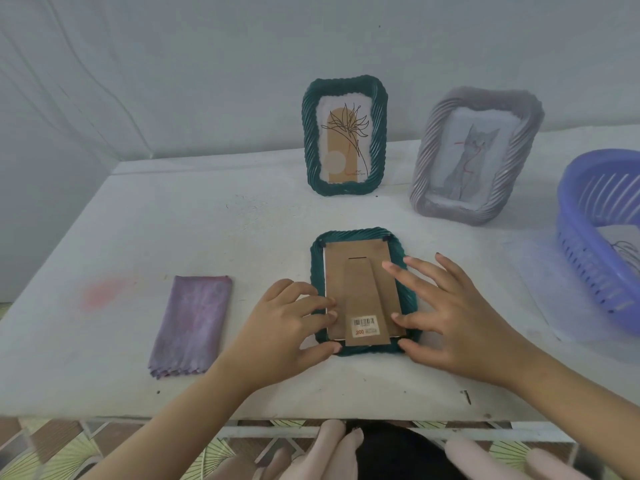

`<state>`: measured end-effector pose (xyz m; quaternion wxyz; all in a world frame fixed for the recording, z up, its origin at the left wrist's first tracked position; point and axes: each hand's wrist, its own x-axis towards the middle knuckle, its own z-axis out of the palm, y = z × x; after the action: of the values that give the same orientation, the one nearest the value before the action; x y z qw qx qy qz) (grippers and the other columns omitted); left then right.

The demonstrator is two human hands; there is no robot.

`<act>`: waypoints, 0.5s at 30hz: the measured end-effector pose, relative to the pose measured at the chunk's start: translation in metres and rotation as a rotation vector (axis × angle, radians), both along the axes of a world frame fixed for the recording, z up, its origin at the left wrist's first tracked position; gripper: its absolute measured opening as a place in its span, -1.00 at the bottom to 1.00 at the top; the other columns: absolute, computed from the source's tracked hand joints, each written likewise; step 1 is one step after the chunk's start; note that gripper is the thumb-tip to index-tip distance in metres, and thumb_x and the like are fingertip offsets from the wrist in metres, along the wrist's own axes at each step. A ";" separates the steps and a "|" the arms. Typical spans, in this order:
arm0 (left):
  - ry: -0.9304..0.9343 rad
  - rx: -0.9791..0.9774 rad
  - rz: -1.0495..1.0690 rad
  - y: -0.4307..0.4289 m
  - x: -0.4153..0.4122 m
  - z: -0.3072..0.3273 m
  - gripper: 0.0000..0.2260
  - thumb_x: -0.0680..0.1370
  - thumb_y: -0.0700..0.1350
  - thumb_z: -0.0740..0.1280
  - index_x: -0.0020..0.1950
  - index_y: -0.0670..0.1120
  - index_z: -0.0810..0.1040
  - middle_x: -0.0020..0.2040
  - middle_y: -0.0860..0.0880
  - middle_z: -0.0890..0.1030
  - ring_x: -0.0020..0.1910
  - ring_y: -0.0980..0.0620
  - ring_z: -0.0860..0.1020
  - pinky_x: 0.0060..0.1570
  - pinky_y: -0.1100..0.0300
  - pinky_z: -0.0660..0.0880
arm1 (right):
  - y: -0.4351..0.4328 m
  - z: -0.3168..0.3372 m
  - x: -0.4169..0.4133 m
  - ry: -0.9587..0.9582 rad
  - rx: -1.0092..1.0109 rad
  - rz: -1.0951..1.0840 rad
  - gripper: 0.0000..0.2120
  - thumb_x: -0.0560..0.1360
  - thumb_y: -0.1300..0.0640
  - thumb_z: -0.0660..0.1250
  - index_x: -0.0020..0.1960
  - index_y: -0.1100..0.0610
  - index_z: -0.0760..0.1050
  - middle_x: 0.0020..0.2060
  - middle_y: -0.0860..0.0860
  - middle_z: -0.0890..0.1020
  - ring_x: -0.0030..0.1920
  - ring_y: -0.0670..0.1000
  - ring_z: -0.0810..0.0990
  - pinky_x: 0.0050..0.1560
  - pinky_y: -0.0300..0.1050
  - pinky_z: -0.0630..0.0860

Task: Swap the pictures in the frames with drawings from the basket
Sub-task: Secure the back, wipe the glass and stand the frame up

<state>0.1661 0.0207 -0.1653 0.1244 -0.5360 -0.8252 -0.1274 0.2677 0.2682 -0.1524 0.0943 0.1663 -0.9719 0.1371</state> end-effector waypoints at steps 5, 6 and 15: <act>0.049 0.047 0.030 0.002 0.010 -0.004 -0.73 0.49 0.08 0.30 -0.04 -0.08 0.66 0.03 0.03 0.66 0.02 0.03 0.48 0.04 0.13 0.39 | -0.003 -0.001 0.001 0.015 0.065 0.002 -0.72 0.41 -0.14 0.22 -0.15 -0.05 0.65 0.43 0.00 0.29 0.40 0.08 0.24 0.39 0.14 0.07; 0.052 0.052 0.039 0.002 0.011 -0.005 -0.74 0.49 0.07 0.30 -0.04 -0.08 0.66 0.02 0.03 0.67 0.02 0.03 0.47 0.04 0.12 0.39 | 0.000 0.001 0.000 -0.024 0.076 0.003 -0.70 0.41 -0.18 0.20 -0.14 -0.08 0.65 0.45 -0.01 0.25 0.42 0.07 0.20 0.40 0.12 0.03; -0.005 0.104 0.087 0.008 0.013 -0.004 -0.81 0.49 -0.02 0.28 -0.12 -0.05 0.67 -0.03 0.08 0.67 0.01 0.05 0.47 0.03 0.16 0.38 | 0.008 0.015 -0.017 -0.179 0.113 0.041 -0.72 0.35 -0.26 0.26 -0.12 -0.18 0.65 0.48 -0.12 0.08 0.47 -0.02 -0.02 0.44 0.06 -0.25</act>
<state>0.1788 0.0285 -0.1692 0.1555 -0.4922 -0.8402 -0.1660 0.2502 0.2766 -0.1374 -0.0055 0.1781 -0.9791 0.0981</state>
